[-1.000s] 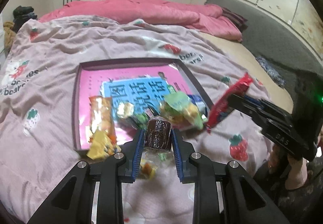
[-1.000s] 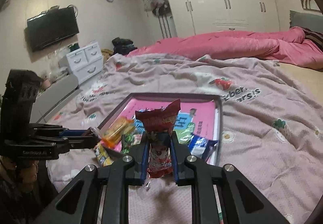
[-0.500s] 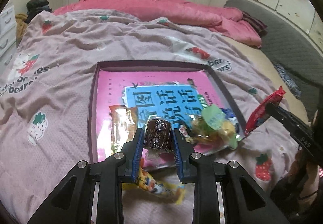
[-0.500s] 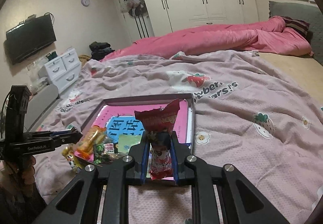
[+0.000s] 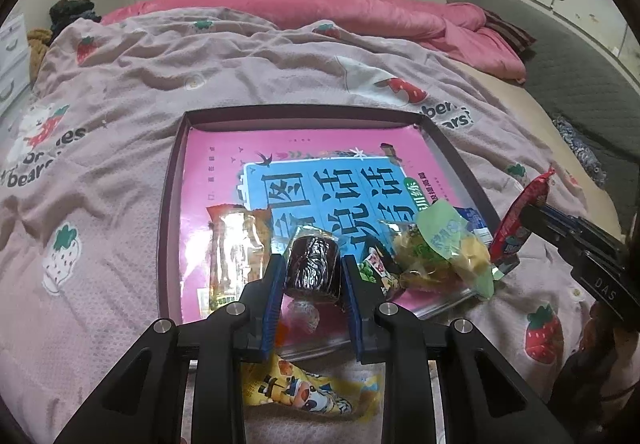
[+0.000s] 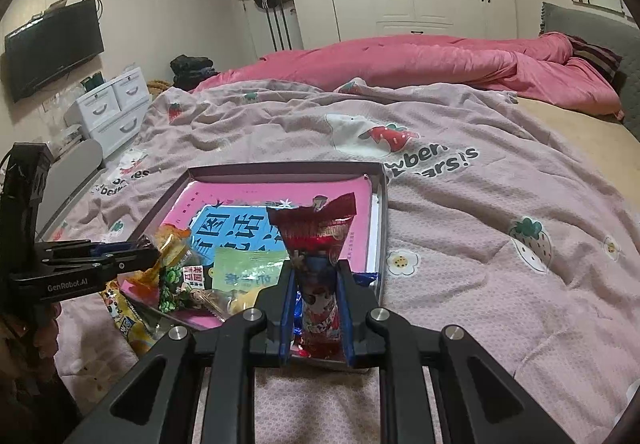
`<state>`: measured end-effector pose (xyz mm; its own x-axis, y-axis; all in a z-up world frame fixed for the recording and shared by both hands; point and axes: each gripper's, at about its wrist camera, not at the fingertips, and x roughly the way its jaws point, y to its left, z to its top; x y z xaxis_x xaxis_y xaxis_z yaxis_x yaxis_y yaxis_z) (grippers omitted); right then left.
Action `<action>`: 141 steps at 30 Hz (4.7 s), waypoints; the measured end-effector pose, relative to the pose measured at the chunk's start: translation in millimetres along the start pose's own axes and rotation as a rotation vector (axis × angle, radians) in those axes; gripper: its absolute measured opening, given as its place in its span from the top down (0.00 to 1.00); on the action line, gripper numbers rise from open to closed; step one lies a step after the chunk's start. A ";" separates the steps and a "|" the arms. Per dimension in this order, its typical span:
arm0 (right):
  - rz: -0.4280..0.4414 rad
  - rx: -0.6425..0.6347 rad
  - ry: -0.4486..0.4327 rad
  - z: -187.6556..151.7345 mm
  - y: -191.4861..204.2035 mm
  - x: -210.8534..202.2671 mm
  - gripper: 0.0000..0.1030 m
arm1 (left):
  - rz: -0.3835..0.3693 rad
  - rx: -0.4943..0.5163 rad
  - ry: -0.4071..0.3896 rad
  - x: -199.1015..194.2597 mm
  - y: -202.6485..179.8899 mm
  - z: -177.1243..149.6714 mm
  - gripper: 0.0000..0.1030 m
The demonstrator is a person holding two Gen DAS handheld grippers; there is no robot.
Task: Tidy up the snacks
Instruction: 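Lower the chocolate packet into the tray with left tool while right tool carries red packet, then open left tool releasing the chocolate while right tool lowers and releases the red packet in tray, then withdraw both open tools from the tray toward the remaining snacks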
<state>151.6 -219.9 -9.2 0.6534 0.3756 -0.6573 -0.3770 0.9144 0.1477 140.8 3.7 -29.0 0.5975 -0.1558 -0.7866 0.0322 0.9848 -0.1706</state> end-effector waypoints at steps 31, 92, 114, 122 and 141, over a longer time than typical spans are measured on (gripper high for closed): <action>-0.004 -0.007 0.045 6.2 -3.9 31.3 0.81 | 0.013 -0.008 0.002 8.1 7.8 1.1 0.72; -0.047 -0.052 -0.035 25.7 -3.4 43.4 0.77 | -0.013 -0.025 0.005 7.9 8.2 0.1 0.72; -0.055 -0.079 -0.035 15.8 11.8 24.4 0.52 | -0.023 -0.018 0.003 2.2 6.0 -0.4 0.72; -0.046 -0.057 -0.045 16.3 10.4 18.9 0.44 | -0.009 -0.027 0.004 1.1 8.4 0.3 0.71; -0.023 -0.095 -0.057 12.6 25.0 8.7 0.31 | -0.006 -0.022 -0.020 -15.4 6.8 3.2 0.50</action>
<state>156.2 -191.8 -1.9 0.6979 0.3650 -0.6162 -0.4202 0.9054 0.0605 134.3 13.0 -16.1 0.6129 -0.1600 -0.7738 0.0187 0.9819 -0.1883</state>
